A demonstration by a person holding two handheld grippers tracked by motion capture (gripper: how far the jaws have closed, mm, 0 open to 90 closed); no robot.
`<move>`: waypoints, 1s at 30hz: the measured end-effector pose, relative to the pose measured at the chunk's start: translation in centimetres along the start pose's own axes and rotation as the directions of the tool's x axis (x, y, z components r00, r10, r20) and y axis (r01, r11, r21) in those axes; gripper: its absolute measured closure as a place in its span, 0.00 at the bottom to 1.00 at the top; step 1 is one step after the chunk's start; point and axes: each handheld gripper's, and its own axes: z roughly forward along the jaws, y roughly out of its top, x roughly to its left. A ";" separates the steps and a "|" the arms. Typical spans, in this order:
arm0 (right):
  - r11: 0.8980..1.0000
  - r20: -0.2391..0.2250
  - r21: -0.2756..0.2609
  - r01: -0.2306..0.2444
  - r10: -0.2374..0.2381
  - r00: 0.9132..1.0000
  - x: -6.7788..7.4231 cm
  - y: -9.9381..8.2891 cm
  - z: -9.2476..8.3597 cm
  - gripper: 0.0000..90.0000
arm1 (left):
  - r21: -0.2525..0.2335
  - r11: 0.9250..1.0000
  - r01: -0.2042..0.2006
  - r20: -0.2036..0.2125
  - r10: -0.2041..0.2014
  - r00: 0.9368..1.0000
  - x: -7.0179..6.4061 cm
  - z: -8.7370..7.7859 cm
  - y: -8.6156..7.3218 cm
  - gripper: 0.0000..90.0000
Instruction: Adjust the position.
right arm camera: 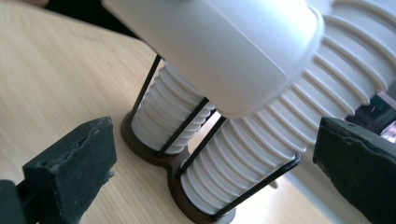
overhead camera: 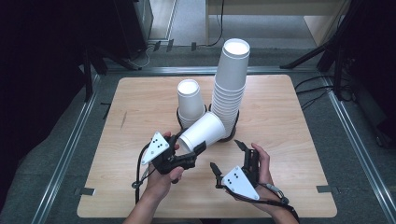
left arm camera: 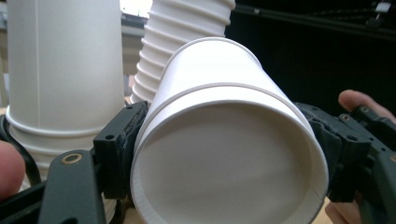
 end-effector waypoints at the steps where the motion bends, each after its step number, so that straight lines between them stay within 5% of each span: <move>1: 1.000 -0.001 -0.001 -0.029 0.029 1.000 -0.1 0.1 0.0 0.00 | -0.011 1.000 -0.001 -0.007 0.001 1.000 0.0 0.0 0.0 0.26; 5: 0.990 0.001 0.005 -0.144 0.144 0.990 -0.9 0.2 0.0 0.00 | -0.029 0.999 -0.015 -0.035 0.014 0.999 -0.2 0.2 -0.3 0.25; 8: 0.972 -0.003 0.002 -0.234 0.234 0.972 -1.4 0.5 -0.1 0.00 | -0.054 0.999 -0.005 -0.026 0.004 1.000 -0.2 0.3 -0.5 0.25; 11: 0.941 -0.017 -0.001 -0.339 0.339 0.941 -2.1 0.7 -0.1 0.00 | -0.061 0.998 -0.013 -0.038 0.011 0.999 -0.3 0.5 -0.7 0.25; 14: 0.896 -0.051 0.000 -0.443 0.443 0.895 -2.6 0.9 -0.2 0.00 | -0.056 0.998 -0.011 -0.029 0.009 1.000 -0.4 0.6 -0.8 0.25; 15: 0.873 -0.073 -0.006 -0.488 0.486 0.871 -2.8 1.0 -0.3 0.00 | -0.056 0.998 -0.014 -0.031 0.012 0.999 -0.5 0.6 -0.9 0.25; 18: 0.826 -0.098 0.000 -0.564 0.562 0.822 -3.1 1.2 -0.4 0.00 | -0.062 0.998 -0.010 -0.021 0.009 1.000 -0.7 0.7 -0.9 0.25; 19: 0.798 -0.114 0.003 -0.603 0.600 0.792 -3.2 1.3 -0.5 0.00 | -0.064 0.998 -0.014 -0.020 0.013 1.000 -0.7 0.7 -0.9 0.25; 21: 0.762 -0.119 0.010 -0.647 0.644 0.756 -3.4 1.4 -0.5 0.00 | -0.069 0.998 -0.016 -0.017 0.014 1.000 -0.8 0.8 -0.9 0.25; 24: 0.688 -0.139 0.019 -0.725 0.720 0.680 -3.7 1.4 -0.6 0.00 | -0.074 0.997 -0.018 -0.013 0.017 1.000 -0.9 0.8 -1.1 0.25; 26: 0.623 -0.159 0.030 -0.781 0.775 0.612 -4.0 1.3 -0.6 0.00 | -0.083 0.996 -0.014 -0.004 0.014 1.000 -1.0 0.9 -1.2 0.25; 27: 0.600 -0.166 0.036 -0.799 0.792 0.588 -4.1 1.3 -0.6 0.00 | -0.085 0.996 -0.021 -0.005 0.021 1.000 -1.0 0.9 -1.2 0.25; 29: 0.531 -0.177 0.054 -0.845 0.838 0.516 -4.2 1.2 -0.6 0.00 | -0.086 0.996 -0.027 -0.002 0.027 1.000 -1.2 1.0 -1.3 0.25; 30: 0.516 -0.183 0.061 -0.854 0.847 0.499 -4.2 1.1 -0.6 0.00 | -0.087 0.996 -0.027 -0.001 0.027 1.000 -1.3 1.1 -1.3 0.25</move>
